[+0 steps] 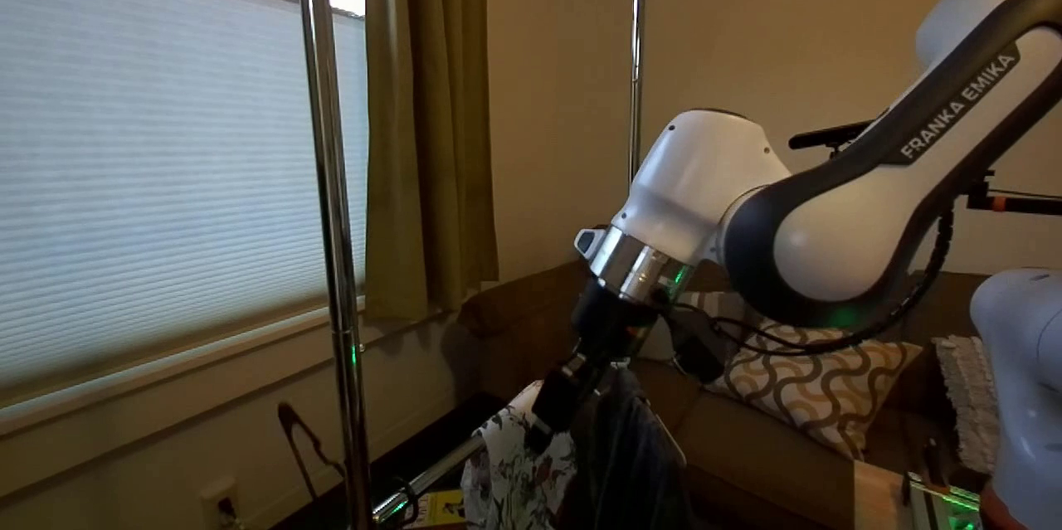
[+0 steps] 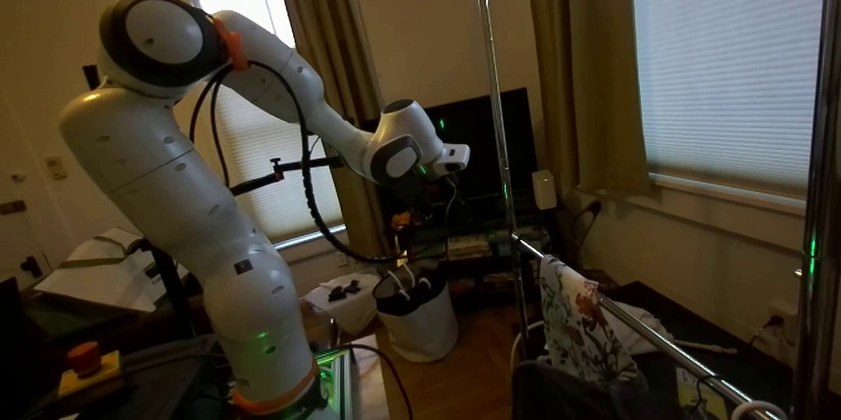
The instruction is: Pick up the black coat hanger and hang it on the bottom rail
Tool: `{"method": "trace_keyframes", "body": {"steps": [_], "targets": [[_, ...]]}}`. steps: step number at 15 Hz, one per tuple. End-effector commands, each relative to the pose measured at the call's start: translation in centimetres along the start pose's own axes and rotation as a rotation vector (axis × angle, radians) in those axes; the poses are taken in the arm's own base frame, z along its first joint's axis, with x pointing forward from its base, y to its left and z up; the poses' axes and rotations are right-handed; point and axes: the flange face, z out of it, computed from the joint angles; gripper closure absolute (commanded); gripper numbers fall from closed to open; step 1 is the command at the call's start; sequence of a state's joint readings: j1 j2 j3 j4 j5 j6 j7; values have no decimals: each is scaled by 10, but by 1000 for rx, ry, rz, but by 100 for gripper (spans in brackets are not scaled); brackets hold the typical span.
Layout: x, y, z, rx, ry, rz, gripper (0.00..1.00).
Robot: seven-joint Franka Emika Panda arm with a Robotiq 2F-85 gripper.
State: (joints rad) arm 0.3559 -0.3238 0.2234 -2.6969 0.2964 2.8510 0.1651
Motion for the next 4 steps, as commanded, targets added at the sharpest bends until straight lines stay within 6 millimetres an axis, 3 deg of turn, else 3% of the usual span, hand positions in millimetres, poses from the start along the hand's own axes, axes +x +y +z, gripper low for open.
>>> {"method": "trace_keyframes", "body": {"steps": [1, 2, 3, 4], "targets": [[3, 27, -70, -13, 162, 108, 9], [6, 32, -88, -5, 224, 107, 2], [21, 20, -53, -1, 135, 79, 0], [24, 24, -67, 1, 164, 86, 12]]}}
